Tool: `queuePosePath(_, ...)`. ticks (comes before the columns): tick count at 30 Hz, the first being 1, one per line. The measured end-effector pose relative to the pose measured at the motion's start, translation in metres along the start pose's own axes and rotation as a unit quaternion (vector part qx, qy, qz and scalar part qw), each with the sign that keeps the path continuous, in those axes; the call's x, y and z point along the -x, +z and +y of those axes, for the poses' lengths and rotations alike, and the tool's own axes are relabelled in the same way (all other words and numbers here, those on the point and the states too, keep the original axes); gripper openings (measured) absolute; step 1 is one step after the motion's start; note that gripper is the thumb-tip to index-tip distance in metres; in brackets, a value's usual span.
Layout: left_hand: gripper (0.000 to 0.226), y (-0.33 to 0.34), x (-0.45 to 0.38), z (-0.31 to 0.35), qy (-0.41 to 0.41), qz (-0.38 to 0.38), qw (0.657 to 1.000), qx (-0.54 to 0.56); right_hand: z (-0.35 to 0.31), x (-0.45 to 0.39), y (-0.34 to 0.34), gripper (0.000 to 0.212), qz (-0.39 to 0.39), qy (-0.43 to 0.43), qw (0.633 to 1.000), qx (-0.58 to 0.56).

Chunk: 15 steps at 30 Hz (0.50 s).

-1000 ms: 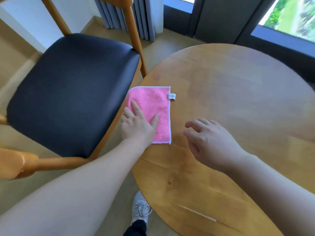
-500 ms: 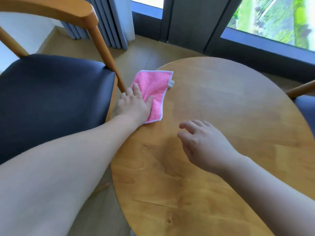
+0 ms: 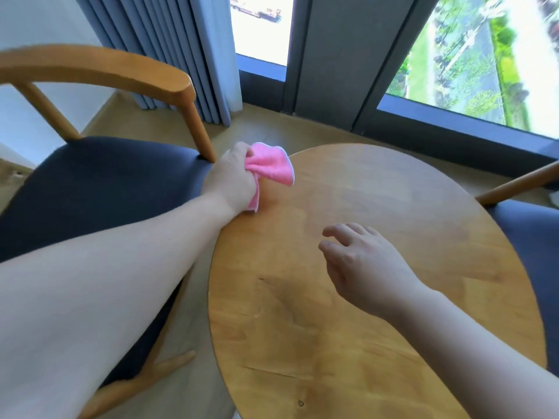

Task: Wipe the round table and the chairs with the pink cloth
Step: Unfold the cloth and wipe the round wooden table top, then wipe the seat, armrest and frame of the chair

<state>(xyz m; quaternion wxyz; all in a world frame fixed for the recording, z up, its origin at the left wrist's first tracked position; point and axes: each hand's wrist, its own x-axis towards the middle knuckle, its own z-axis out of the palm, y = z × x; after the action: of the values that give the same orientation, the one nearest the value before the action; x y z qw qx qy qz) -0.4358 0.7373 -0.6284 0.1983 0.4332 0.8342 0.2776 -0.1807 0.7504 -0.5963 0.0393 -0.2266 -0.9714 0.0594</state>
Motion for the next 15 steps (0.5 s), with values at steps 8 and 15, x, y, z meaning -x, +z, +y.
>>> queuePosePath(8, 0.042, -0.135, 0.081, 0.074, 0.087, -0.100, 0.987, 0.087, -0.038, -0.016, -0.123, 0.040, 0.025, 0.031, 0.998, -0.049)
queuePosePath(15, 0.044, -0.244, 0.218, 0.152, 0.096, -0.116, 0.984, 0.097, -0.104, 0.011, -0.267, 0.064, -0.041, 0.093, 0.962, -0.255)
